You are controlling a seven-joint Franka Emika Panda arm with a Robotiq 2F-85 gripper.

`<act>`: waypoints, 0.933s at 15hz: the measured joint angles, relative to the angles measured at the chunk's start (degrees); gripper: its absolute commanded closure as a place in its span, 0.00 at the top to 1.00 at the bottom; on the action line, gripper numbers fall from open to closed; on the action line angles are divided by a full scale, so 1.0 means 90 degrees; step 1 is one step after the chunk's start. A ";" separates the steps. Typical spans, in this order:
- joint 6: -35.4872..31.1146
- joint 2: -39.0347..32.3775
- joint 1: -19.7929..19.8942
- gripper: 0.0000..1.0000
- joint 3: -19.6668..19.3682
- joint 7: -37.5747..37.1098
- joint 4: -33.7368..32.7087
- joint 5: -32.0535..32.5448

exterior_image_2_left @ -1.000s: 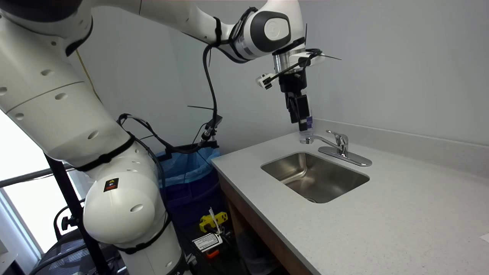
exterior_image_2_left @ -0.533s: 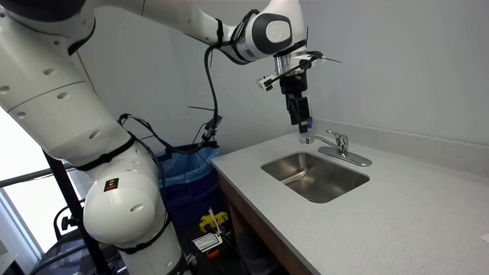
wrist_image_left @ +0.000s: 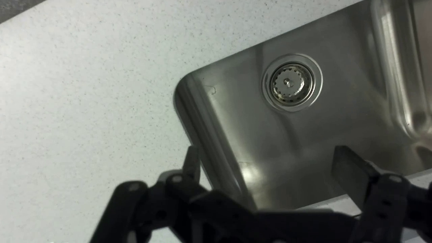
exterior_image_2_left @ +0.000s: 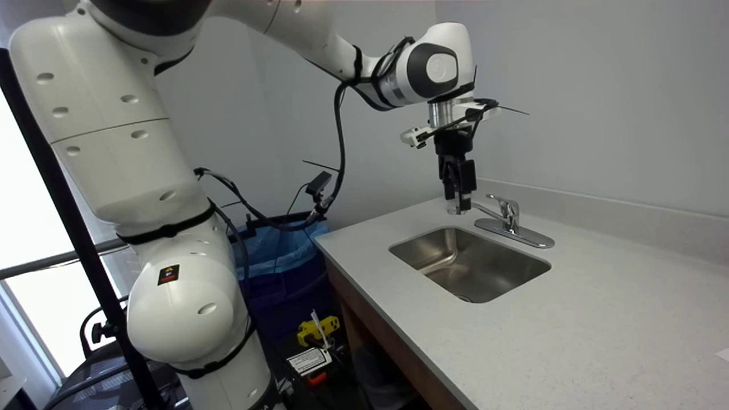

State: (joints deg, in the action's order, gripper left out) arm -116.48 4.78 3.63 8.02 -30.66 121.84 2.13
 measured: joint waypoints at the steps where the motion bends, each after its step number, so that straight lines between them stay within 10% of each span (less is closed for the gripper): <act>1: 0.0023 -0.0227 -0.0020 1.00 -0.0011 -0.0053 -0.0189 0.0062; 14: 0.0571 -0.2363 -0.0723 1.00 -0.0531 -0.0820 -0.2246 0.0542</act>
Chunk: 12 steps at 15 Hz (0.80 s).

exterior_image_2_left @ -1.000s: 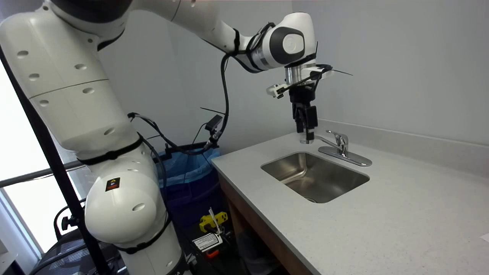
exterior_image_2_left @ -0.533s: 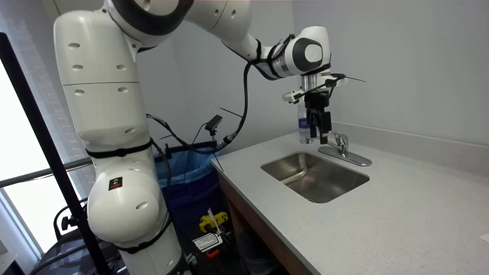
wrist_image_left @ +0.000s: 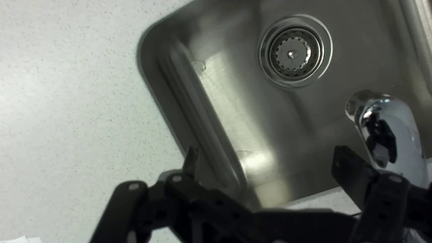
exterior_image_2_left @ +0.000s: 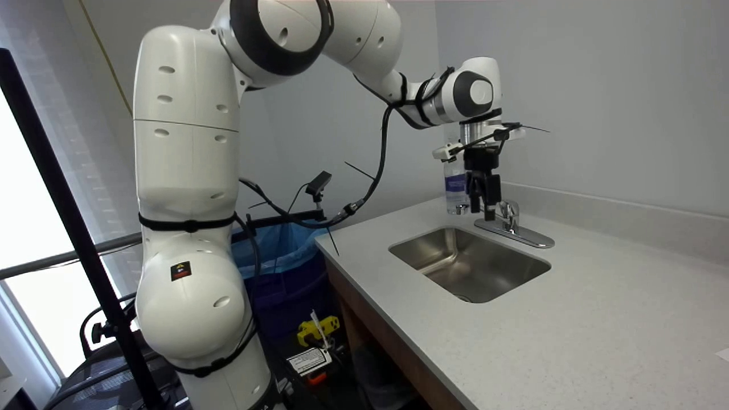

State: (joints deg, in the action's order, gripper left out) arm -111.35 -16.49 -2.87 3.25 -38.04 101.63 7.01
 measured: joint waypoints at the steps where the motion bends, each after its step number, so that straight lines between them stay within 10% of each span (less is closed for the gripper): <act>1: 0.0034 -0.0058 -0.0039 1.00 -0.0021 0.0000 -0.0056 0.0000; 12: 0.0135 -0.0120 -0.0265 1.00 -0.0065 0.0001 -0.0153 -0.0059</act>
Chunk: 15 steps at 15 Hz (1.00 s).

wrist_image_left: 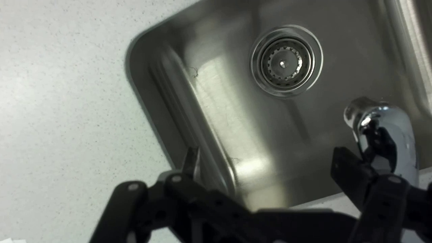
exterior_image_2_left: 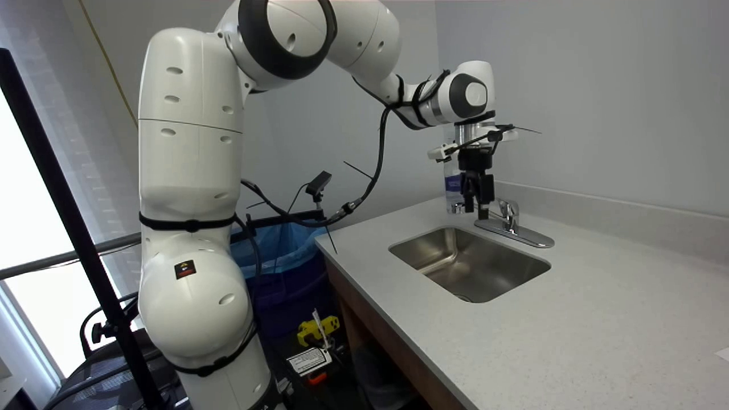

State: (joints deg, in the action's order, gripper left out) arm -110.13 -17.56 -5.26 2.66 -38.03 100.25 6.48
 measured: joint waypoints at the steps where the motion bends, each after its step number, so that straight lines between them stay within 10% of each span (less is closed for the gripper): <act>1: 0.0000 0.0010 -0.0040 1.00 0.0012 0.0000 0.0006 -0.0042; 15: -0.0001 0.0054 -0.0510 1.00 0.0223 -0.0176 -0.0128 -0.0956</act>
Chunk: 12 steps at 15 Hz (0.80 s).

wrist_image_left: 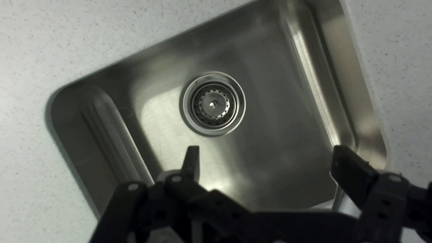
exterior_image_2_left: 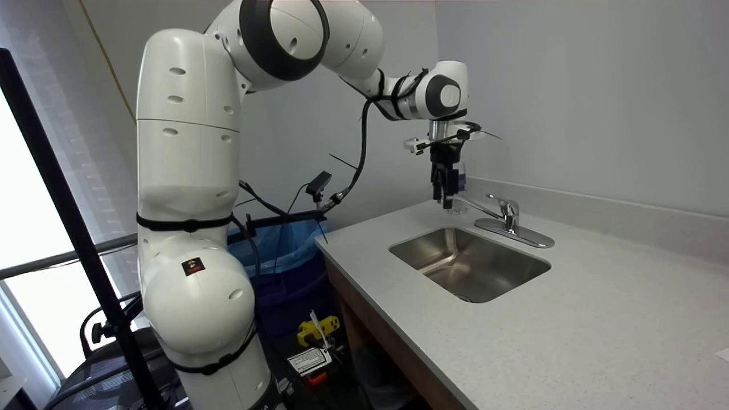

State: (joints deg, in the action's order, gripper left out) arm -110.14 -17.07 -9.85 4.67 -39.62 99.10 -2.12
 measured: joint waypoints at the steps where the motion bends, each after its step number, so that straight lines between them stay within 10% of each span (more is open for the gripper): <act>1: 0.0000 -0.0014 -0.0019 1.00 0.0005 -0.0035 -0.0037 -0.0013; 12: -0.0305 -0.0024 -0.0126 1.00 0.0080 -0.0117 -0.0388 -0.0226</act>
State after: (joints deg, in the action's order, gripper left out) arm -112.88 -17.29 -10.98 5.39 -40.67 95.60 -4.15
